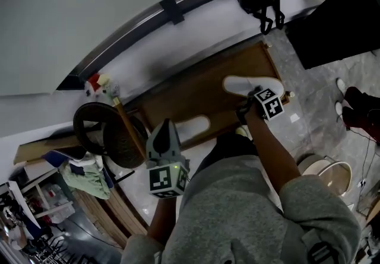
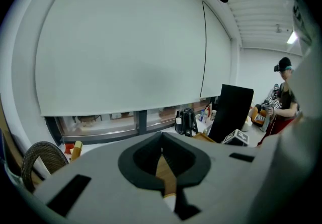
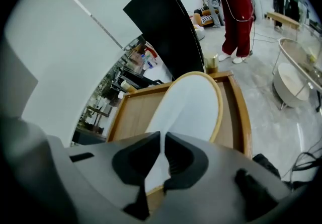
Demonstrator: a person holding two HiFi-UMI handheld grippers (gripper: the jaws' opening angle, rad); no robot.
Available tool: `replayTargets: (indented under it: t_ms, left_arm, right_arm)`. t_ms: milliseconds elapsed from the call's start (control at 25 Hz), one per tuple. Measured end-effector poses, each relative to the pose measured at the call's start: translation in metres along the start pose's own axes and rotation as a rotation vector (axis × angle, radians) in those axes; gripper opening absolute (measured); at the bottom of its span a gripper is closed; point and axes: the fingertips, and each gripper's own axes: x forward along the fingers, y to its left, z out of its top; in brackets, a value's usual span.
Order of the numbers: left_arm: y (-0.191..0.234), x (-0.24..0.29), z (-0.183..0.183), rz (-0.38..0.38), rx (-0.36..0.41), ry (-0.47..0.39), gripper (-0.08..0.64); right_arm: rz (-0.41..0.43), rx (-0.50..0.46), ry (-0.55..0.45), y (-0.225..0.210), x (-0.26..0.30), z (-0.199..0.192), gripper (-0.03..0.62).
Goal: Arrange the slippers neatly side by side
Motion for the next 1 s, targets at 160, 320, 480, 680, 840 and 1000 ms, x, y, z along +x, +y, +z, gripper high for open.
replayTargets:
  t_ms: [160, 320, 480, 680, 840, 1000]
  left_arm:
    - [0.005, 0.0, -0.001, 0.01, -0.023, 0.0, 0.015]
    - [0.007, 0.001, -0.001, 0.0, -0.024, -0.007, 0.015]
    - [0.005, 0.002, -0.002, -0.009, -0.035, -0.019, 0.015]
    - [0.003, 0.001, -0.002, -0.023, -0.05, -0.041, 0.015]
    - [0.004, 0.001, 0.003, -0.019, -0.066, -0.065, 0.015]
    - [0.008, -0.005, -0.001, -0.004, -0.084, -0.077, 0.015]
  right_arm:
    - [0.015, -0.127, -0.003, 0.011, -0.005, 0.006, 0.039]
    - [0.063, -0.198, 0.028, 0.024, -0.017, 0.009, 0.037]
    - [0.133, -0.273, 0.1, 0.04, -0.029, 0.008, 0.035]
    - [0.213, -0.483, 0.213, 0.061, -0.044, 0.006, 0.035]
    - [0.256, -0.703, 0.273, 0.076, -0.054, 0.003, 0.035]
    - [0.276, -0.94, 0.395, 0.077, -0.062, -0.015, 0.035]
